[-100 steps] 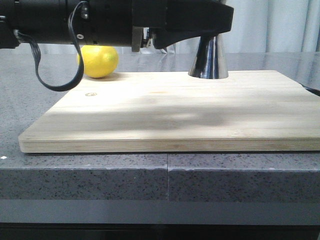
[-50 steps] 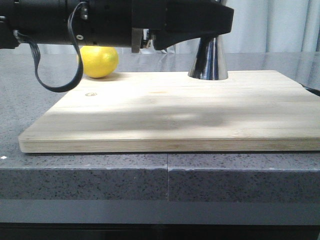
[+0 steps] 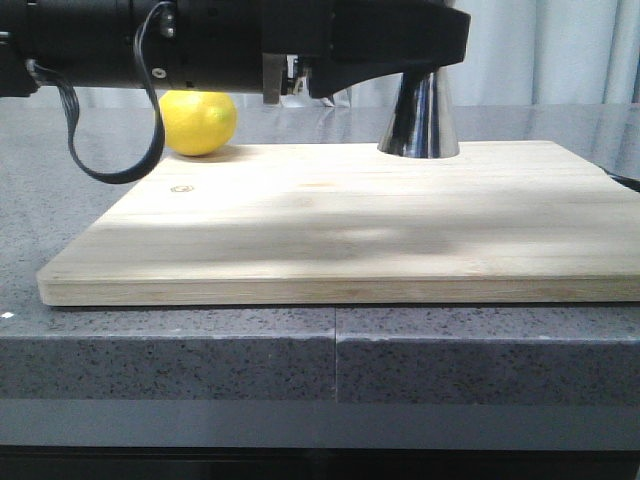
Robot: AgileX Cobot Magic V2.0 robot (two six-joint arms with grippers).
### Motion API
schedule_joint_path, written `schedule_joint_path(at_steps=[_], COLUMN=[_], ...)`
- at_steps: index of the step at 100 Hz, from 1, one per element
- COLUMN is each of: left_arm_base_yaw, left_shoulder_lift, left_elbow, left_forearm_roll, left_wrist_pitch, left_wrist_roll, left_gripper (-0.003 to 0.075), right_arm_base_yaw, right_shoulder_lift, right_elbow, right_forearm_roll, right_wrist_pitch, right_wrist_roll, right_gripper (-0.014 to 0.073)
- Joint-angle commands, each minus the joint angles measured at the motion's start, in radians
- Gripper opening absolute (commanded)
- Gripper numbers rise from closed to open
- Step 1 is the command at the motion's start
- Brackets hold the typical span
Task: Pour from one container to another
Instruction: 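Tilt the beaker with the right gripper, pouring liquid into the jigger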
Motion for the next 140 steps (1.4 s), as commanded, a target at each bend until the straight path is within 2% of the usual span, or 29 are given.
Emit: schedule_joint_path(at_steps=[1,140], left_arm_base_yaw=[0.0,0.0], left_shoulder_lift=[-0.052,-0.052], left_elbow=[-0.029,-0.029], left_forearm_roll=[-0.048,-0.048], left_wrist_pitch=[-0.078,-0.078], left_wrist_roll=[-0.007,-0.007], left_gripper=[0.0058,0.0058], right_arm_base_yaw=[0.001,0.001], right_shoulder_lift=[-0.012,-0.009], right_elbow=[-0.038,-0.038], right_forearm_roll=[-0.022,-0.246], right_wrist_pitch=[-0.047,-0.015], right_wrist_roll=[-0.007,-0.007], right_gripper=[0.0261,0.0261])
